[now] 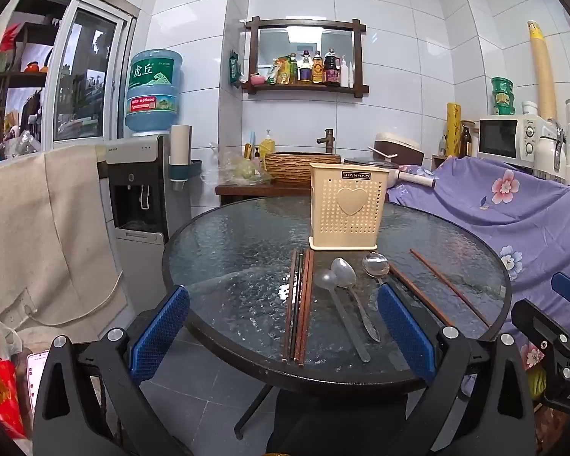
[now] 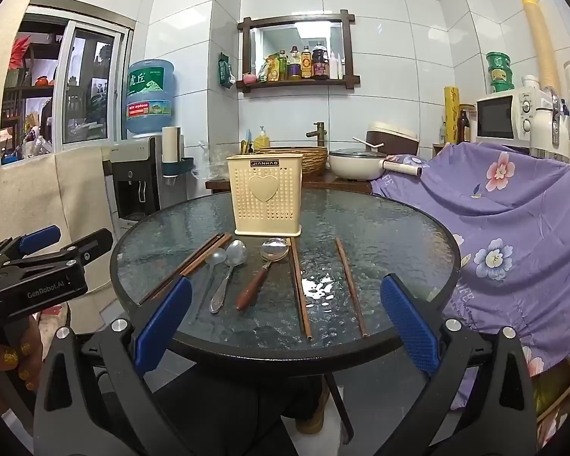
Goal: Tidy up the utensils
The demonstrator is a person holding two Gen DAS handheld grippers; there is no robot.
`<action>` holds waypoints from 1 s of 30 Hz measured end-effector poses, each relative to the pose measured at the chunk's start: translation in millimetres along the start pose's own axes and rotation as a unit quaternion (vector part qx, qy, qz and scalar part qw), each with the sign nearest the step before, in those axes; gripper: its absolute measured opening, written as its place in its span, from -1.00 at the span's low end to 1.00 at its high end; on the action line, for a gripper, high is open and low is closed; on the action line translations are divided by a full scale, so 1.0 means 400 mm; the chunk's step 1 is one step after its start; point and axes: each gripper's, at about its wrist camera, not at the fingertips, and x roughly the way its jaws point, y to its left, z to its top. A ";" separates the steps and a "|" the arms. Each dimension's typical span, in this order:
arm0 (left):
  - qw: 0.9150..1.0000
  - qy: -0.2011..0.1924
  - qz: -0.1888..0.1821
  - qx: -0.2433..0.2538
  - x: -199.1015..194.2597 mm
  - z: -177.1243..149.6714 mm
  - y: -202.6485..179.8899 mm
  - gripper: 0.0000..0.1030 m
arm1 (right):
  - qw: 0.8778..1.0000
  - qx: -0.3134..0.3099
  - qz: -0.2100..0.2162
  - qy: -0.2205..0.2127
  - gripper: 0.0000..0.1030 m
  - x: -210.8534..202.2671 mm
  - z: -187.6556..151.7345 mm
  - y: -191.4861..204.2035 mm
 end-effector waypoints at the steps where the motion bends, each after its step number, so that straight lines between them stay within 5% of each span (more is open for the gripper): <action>1: 1.000 0.000 0.000 0.001 0.000 0.000 0.000 0.88 | 1.000 0.000 0.000 0.000 0.91 0.000 0.000 0.000; 30: 1.000 0.003 0.001 0.000 0.004 -0.005 0.002 0.89 | 1.000 0.005 -0.002 0.005 0.91 0.002 0.002 -0.004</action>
